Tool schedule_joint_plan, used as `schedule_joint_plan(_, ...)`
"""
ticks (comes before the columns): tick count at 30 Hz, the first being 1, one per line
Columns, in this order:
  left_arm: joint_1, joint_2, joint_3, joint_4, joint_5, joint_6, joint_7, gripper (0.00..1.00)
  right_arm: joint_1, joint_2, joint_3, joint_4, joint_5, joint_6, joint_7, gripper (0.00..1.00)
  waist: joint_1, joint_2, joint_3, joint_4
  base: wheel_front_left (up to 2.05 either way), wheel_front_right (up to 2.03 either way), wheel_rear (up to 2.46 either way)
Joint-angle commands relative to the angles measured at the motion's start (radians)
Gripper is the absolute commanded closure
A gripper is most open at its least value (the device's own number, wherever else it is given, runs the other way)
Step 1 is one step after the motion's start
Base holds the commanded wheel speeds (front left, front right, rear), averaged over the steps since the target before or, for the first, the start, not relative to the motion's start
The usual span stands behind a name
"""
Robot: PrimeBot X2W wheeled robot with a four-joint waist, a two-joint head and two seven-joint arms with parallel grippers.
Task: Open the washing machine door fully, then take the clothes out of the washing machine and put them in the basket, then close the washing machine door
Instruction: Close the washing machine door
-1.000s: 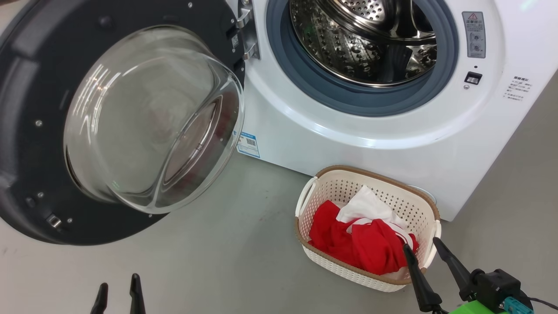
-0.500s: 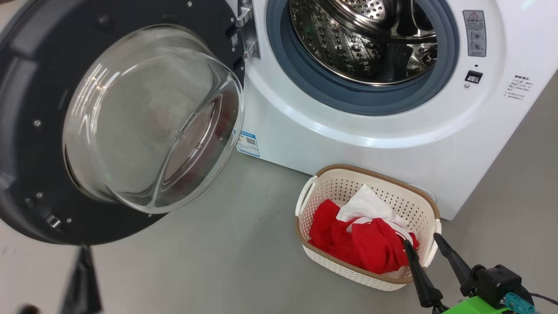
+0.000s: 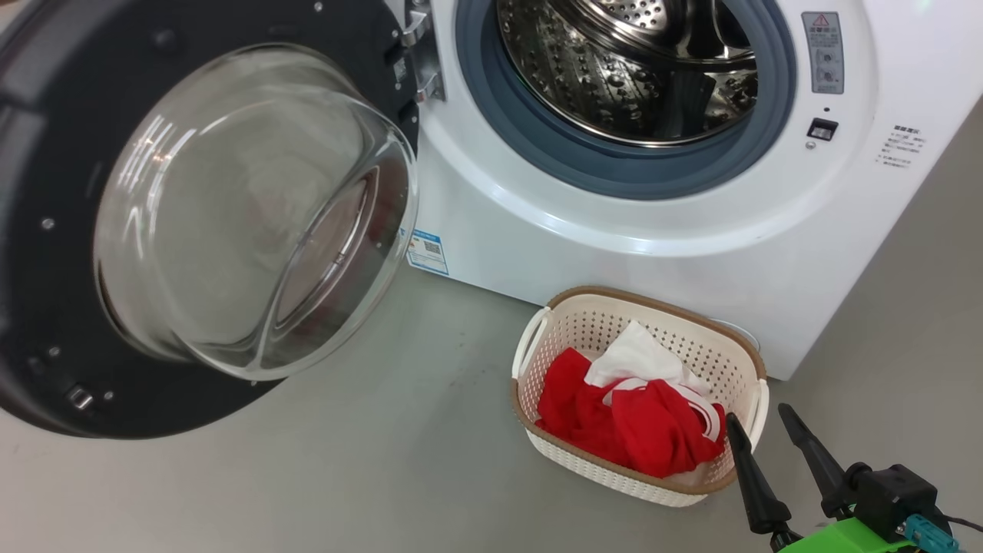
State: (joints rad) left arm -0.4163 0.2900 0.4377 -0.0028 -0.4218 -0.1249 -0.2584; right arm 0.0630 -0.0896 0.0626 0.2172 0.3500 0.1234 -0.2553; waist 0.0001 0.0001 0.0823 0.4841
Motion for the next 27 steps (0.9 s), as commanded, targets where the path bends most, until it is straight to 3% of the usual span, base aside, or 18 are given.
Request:
schedule_joint_plan(1,-0.050,0.067,0.045,0.022,-0.043,-0.005,-0.003,1.00,-0.008,-0.007,0.018,-0.029,-0.010,0.007,-0.006,0.00,-0.0001,-0.0001,0.014,-0.015,0.00,0.00,0.00)
schedule_joint_plan(6,-0.181,0.177,0.066,0.317,-0.295,-0.006,0.013,1.00,-0.012,-0.006,0.010,-0.035,-0.017,0.007,-0.006,0.00,-0.0001,-0.0001,0.039,-0.035,0.00,0.00,0.00)
schedule_joint_plan(9,-0.244,0.245,0.036,0.482,-0.461,-0.006,0.146,1.00,-0.016,-0.006,0.003,-0.036,-0.018,0.007,-0.006,0.00,-0.0001,-0.0001,0.050,-0.040,0.00,0.00,0.00)
schedule_joint_plan(11,-0.278,0.276,0.016,0.587,-0.562,-0.006,0.290,1.00,-0.017,-0.006,0.000,-0.037,-0.020,0.007,-0.006,0.00,-0.0001,-0.0001,0.053,-0.039,0.00,0.00,0.00)
schedule_joint_plan(14,-0.312,0.332,-0.014,0.709,-0.630,-0.006,0.447,1.00,-0.020,-0.006,-0.001,-0.036,-0.022,0.007,-0.006,0.00,-0.0001,-0.0001,0.056,-0.041,0.00,0.00,0.00)
schedule_joint_plan(18,-0.342,0.374,-0.060,0.796,-0.696,-0.006,0.633,1.00,-0.019,-0.004,0.002,-0.036,-0.023,0.007,-0.006,0.00,-0.0001,-0.0001,0.050,-0.045,0.00,0.00,0.00)
schedule_joint_plan(27,-0.318,0.392,-0.140,0.790,-0.787,-0.006,0.862,1.00,-0.005,-0.008,-0.004,-0.037,-0.030,0.007,-0.006,0.00,-0.0001,-0.0001,0.028,-0.048,0.00,0.00,0.00)
